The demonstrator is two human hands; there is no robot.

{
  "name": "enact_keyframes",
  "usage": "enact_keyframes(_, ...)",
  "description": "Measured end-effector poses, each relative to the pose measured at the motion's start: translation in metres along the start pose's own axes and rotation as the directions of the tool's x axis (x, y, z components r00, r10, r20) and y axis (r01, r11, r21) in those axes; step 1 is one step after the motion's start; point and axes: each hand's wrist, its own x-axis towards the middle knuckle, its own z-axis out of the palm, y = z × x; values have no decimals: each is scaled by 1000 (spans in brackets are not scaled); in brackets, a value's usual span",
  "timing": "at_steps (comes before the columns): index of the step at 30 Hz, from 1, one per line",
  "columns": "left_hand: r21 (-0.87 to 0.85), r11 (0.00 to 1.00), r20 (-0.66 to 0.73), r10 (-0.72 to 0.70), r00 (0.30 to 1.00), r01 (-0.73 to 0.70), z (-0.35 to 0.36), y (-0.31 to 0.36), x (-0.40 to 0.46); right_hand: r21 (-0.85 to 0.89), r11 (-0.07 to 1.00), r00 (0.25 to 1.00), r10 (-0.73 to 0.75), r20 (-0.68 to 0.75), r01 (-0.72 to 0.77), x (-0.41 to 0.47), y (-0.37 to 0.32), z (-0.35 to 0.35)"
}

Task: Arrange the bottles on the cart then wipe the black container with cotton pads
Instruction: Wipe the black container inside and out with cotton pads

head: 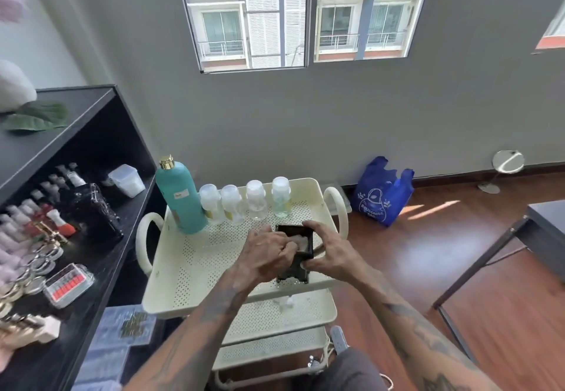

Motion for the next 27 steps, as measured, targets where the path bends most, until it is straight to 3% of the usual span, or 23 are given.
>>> enact_keyframes(6, 77, 997, 160, -6, 987, -6, -3, 14, 1, 5, 1000, 1000, -5, 12, 5, 0, 3, -1)
enact_keyframes(14, -42, 999, 105, 17, 994, -13, 6, 3, -4, 38, 999, 999, 2, 39, -4, 0, 2, -2)
enact_keyframes(20, 8, 1000, 89, 26, 996, -26, 11, 6, -4, 46, 999, 999, 0, 53, -3, 3, 4, -6)
enact_keyframes(23, -19, 991, -73, 128, 989, -129, 13, -1, -11, 44, 999, 998, -7, 59, 4, 4, 3, -7)
enact_keyframes(27, -70, 970, -377, 191, 906, -233, 14, -14, -22, 30, 1000, 998, 7, 63, -9, 3, 2, -6)
